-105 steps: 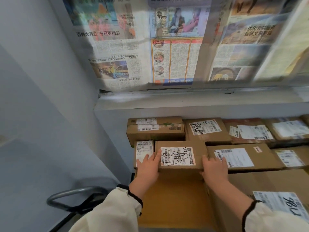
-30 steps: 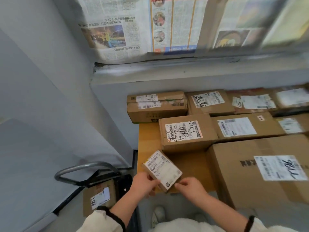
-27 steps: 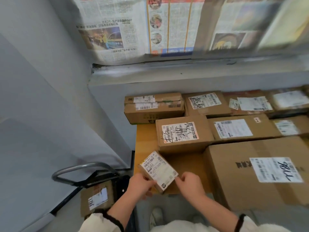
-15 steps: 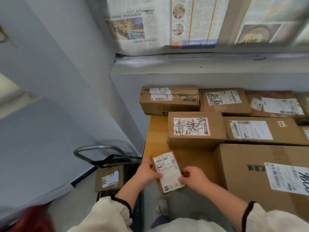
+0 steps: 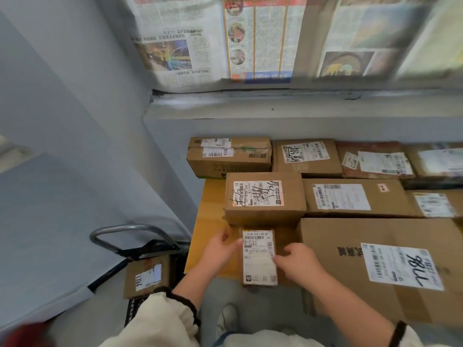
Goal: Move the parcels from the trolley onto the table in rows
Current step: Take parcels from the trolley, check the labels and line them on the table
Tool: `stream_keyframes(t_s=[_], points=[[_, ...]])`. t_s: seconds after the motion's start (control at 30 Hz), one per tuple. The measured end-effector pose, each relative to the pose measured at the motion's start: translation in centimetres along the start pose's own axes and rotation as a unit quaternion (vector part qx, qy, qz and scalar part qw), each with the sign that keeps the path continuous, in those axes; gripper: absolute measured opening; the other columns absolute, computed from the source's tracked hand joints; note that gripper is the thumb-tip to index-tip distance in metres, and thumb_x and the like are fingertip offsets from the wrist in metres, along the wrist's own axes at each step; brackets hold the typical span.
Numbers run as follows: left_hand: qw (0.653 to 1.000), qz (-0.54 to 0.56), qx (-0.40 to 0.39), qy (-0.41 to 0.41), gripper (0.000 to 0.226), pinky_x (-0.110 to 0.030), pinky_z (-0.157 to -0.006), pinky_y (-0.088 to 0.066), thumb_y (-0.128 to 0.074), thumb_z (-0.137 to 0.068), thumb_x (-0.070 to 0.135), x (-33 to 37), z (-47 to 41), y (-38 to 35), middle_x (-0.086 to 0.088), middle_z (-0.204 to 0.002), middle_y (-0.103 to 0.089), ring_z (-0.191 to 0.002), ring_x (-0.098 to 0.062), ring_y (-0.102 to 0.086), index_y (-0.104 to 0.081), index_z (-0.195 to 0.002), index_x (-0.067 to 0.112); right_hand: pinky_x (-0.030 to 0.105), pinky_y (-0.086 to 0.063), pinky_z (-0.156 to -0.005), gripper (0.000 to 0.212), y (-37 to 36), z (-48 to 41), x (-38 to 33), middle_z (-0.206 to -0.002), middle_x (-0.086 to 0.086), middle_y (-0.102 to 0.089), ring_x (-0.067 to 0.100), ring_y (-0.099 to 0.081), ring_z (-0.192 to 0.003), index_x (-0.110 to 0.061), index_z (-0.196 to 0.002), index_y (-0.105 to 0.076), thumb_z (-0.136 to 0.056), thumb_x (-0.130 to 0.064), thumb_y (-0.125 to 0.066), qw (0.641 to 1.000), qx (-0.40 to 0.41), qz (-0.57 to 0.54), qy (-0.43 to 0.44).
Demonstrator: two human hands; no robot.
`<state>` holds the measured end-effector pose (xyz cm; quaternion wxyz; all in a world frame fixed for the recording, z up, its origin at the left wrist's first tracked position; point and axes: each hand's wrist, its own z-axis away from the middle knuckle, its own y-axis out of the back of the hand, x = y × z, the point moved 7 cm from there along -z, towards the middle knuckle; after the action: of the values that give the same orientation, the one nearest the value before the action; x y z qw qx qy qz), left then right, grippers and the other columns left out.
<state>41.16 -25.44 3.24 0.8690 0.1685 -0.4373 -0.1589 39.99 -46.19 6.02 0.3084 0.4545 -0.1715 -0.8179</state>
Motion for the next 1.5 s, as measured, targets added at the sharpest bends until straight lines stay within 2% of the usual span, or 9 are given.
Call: stream_keyframes(t_s=[0.17, 0.3, 0.47, 0.63, 0.9, 1.07, 1.3, 1.4, 1.5], points=[[0.993, 0.084, 0.077, -0.010, 0.079, -0.049, -0.105, -0.039, -0.058, -0.085, 0.052, 4.1, -2.3, 5.1, -0.004, -0.152, -0.031, -0.134, -0.026, -0.037, -0.021, -0.148, 0.022, 0.017, -0.037, -0.057, 0.013, 10.4, -2.2, -4.4, -0.086, -0.005, -0.053, 0.011, -0.052, -0.077, -0.021, -0.089, -0.049, -0.087, -0.026, -0.061, 0.963, 0.252, 0.041, 0.083], [0.992, 0.112, 0.036, 0.045, 0.059, -0.041, -0.095, -0.044, -0.052, -0.093, 0.043, 5.9, -4.1, 5.1, -0.004, -0.144, -0.042, -0.126, -0.028, -0.044, -0.034, -0.144, 0.020, 0.033, -0.048, -0.080, 0.022, 8.6, -5.1, -5.0, -0.099, 0.008, -0.058, 0.022, -0.054, -0.092, -0.009, -0.099, -0.055, -0.086, -0.025, -0.063, 0.971, 0.157, 0.174, 0.040], [0.997, 0.070, 0.011, -0.015, 0.036, -0.017, -0.063, -0.046, -0.053, -0.095, 0.028, 6.3, -4.9, 5.3, 0.002, -0.118, -0.060, -0.085, -0.006, -0.053, -0.051, -0.130, 0.020, 0.031, -0.049, -0.087, 0.013, 5.0, -4.3, -6.2, -0.102, 0.001, -0.057, 0.018, -0.056, -0.098, -0.013, -0.096, -0.059, -0.085, -0.017, -0.064, 0.973, 0.163, 0.133, 0.092], [0.995, 0.059, 0.080, -0.004, 0.034, -0.032, -0.083, -0.051, -0.056, -0.091, 0.018, 2.6, -5.7, 11.1, 0.001, -0.110, -0.064, -0.089, -0.012, -0.056, -0.058, -0.126, 0.018, 0.021, -0.044, -0.083, 0.013, 1.4, -4.7, -9.0, -0.102, -0.003, -0.059, 0.012, -0.057, -0.098, -0.016, -0.101, -0.062, -0.088, -0.018, -0.060, 0.973, 0.130, 0.130, 0.139], [0.995, 0.056, 0.079, -0.039, 0.029, -0.022, -0.064, -0.047, -0.059, -0.089, 0.013, 4.4, -9.3, 14.9, 0.009, -0.094, -0.066, -0.079, -0.003, -0.056, -0.063, -0.118, 0.018, 0.025, -0.046, -0.084, 0.013, 0.2, -8.5, -13.0, -0.102, 0.006, -0.061, 0.018, -0.058, -0.094, -0.009, -0.097, -0.064, -0.090, -0.017, -0.057, 0.965, 0.183, 0.152, 0.108], [0.996, 0.051, 0.053, -0.044, 0.034, -0.041, -0.092, -0.051, -0.059, -0.090, 0.011, 6.1, -11.3, 14.0, -0.003, -0.114, -0.066, -0.096, -0.018, -0.059, -0.059, -0.124, 0.016, 0.028, -0.047, -0.084, 0.014, 1.5, -9.9, -13.2, -0.101, 0.007, -0.062, 0.022, -0.059, -0.095, -0.007, -0.096, -0.065, -0.090, -0.015, -0.055, 0.962, 0.197, 0.174, 0.080], [0.992, 0.107, 0.055, -0.031, 0.044, -0.044, -0.099, -0.046, -0.058, -0.091, 0.014, 4.9, -11.2, 13.6, -0.005, -0.126, -0.059, -0.106, -0.019, -0.056, -0.049, -0.134, 0.016, 0.029, -0.042, -0.095, 0.024, 1.5, -9.5, -12.7, -0.121, 0.006, -0.057, 0.025, -0.052, -0.118, -0.009, -0.112, -0.060, -0.089, -0.014, -0.058, 0.980, 0.141, 0.112, 0.083], [0.989, 0.111, 0.096, -0.030, 0.050, -0.039, -0.104, -0.040, -0.057, -0.092, 0.020, 4.7, -9.8, 14.2, -0.009, -0.136, -0.051, -0.122, -0.024, -0.049, -0.042, -0.139, 0.012, 0.035, -0.031, -0.107, 0.049, 3.3, -8.1, -11.1, -0.146, 0.008, -0.039, 0.023, -0.034, -0.136, -0.013, -0.135, -0.046, -0.089, -0.018, -0.060, 0.984, 0.155, 0.050, 0.074], [0.973, 0.112, 0.188, -0.069, 0.044, -0.036, -0.102, -0.039, -0.057, -0.092, 0.019, 5.0, -6.7, 14.9, -0.003, -0.134, -0.052, -0.122, -0.019, -0.048, -0.047, -0.134, 0.014, 0.036, -0.036, -0.102, 0.046, 8.2, -6.7, -7.4, -0.140, 0.009, -0.047, 0.025, -0.043, -0.128, -0.013, -0.132, -0.050, -0.089, -0.022, -0.059, 0.969, 0.233, 0.060, 0.047]])
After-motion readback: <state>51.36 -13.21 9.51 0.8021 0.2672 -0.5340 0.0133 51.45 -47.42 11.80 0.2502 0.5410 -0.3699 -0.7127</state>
